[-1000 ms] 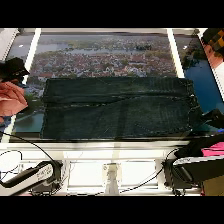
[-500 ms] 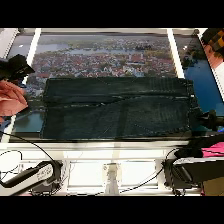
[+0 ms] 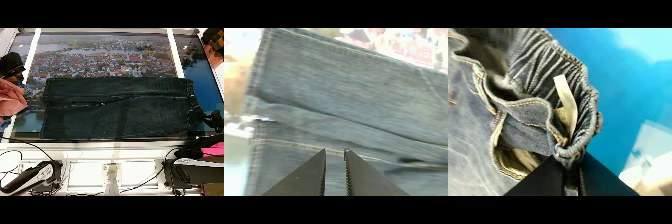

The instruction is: Fold the clothes and pants, and hang the long-sleeved shirts on hangers.

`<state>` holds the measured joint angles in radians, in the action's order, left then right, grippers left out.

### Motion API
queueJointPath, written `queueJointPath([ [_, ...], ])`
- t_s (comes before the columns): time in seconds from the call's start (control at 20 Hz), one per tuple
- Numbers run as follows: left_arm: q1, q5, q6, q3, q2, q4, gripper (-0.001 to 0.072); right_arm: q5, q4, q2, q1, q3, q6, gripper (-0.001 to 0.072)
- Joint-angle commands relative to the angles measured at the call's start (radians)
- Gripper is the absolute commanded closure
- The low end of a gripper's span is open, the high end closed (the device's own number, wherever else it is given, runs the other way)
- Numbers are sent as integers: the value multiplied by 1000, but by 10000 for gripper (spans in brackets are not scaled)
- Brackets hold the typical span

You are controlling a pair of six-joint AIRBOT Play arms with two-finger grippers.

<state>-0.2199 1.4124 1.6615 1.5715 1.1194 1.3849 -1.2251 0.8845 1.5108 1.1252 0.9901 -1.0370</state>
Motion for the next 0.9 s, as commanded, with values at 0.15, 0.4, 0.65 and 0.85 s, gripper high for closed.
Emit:
queueJointPath([
  [0.15,-3,-87,139,-312,-260,299,563,91,-93,-115,2,-72,-1,673],
  [0.4,-2,-126,375,-729,-465,323,563,92,-147,-128,2,-72,0,672],
  [0.65,-2,-124,485,-935,-562,255,366,95,-147,-128,2,-72,2,672],
  [0.85,-2,-109,488,-985,-571,97,290,125,-147,-128,2,-72,3,672],
])
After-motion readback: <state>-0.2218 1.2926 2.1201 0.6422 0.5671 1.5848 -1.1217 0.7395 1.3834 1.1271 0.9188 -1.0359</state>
